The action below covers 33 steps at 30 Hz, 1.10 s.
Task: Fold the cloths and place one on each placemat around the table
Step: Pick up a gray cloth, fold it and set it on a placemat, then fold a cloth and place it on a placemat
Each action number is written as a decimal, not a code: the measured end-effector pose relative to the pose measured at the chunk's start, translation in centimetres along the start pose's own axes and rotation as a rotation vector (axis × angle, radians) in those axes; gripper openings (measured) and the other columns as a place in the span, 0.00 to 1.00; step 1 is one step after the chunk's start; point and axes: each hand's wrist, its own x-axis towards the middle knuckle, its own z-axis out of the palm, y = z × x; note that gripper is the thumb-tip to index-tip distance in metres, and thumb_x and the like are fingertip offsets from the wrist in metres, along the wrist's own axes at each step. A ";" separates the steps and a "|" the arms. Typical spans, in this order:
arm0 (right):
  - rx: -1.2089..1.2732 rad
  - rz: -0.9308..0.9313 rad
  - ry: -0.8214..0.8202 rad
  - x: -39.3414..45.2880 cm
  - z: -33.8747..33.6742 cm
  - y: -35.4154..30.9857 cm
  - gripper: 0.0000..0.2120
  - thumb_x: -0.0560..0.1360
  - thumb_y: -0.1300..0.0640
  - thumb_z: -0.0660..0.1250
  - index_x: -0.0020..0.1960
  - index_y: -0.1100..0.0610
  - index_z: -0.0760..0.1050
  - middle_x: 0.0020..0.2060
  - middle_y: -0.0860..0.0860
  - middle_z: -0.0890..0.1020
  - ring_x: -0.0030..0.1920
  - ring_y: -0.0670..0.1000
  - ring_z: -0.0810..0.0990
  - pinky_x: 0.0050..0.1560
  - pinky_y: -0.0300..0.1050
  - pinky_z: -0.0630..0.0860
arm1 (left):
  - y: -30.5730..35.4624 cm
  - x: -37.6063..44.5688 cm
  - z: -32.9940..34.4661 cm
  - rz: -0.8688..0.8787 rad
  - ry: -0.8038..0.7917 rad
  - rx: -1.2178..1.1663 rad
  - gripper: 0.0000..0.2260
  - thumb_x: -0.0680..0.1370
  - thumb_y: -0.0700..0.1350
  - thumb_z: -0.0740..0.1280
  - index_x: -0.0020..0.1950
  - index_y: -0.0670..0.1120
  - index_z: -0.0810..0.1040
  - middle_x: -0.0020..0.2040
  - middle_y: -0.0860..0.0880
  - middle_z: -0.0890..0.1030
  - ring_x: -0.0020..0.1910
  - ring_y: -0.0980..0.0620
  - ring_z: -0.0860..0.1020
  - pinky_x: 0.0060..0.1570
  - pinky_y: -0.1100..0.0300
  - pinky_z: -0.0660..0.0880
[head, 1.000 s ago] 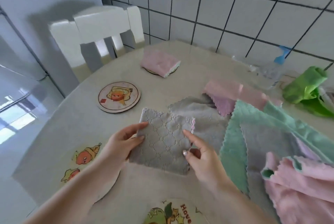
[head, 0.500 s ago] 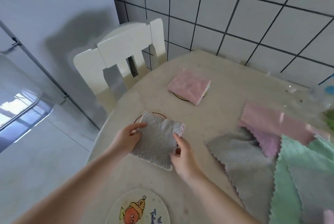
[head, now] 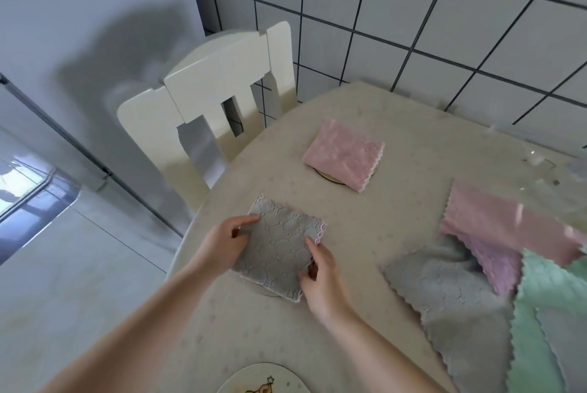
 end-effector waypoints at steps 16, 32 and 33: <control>-0.727 -0.180 -0.061 -0.5 -0.7 0.8 0.39 0.67 0.37 0.37 0.76 0.49 0.45 0.77 0.50 0.42 0.76 0.52 0.40 0.69 0.50 0.34 | -2.2 -2.1 4.4 0.382 0.077 0.724 0.35 0.75 0.68 0.43 0.75 0.48 0.57 0.75 0.47 0.52 0.75 0.49 0.50 0.71 0.56 0.45; 0.792 0.149 0.137 -10.0 -10.6 -1.4 0.11 0.79 0.63 0.59 0.45 0.53 0.78 0.39 0.49 0.83 0.38 0.45 0.81 0.45 0.39 0.74 | 8.3 -10.6 8.6 0.197 -0.023 -0.361 0.08 0.77 0.40 0.65 0.47 0.54 0.78 0.45 0.54 0.83 0.42 0.62 0.79 0.44 0.69 0.73; 0.895 0.192 0.176 -10.9 -11.4 -0.9 0.11 0.79 0.63 0.59 0.45 0.54 0.78 0.38 0.49 0.83 0.37 0.46 0.80 0.44 0.39 0.74 | 9.2 -11.2 9.4 0.193 -0.053 -0.435 0.09 0.77 0.39 0.64 0.47 0.53 0.78 0.44 0.53 0.83 0.41 0.63 0.80 0.45 0.70 0.74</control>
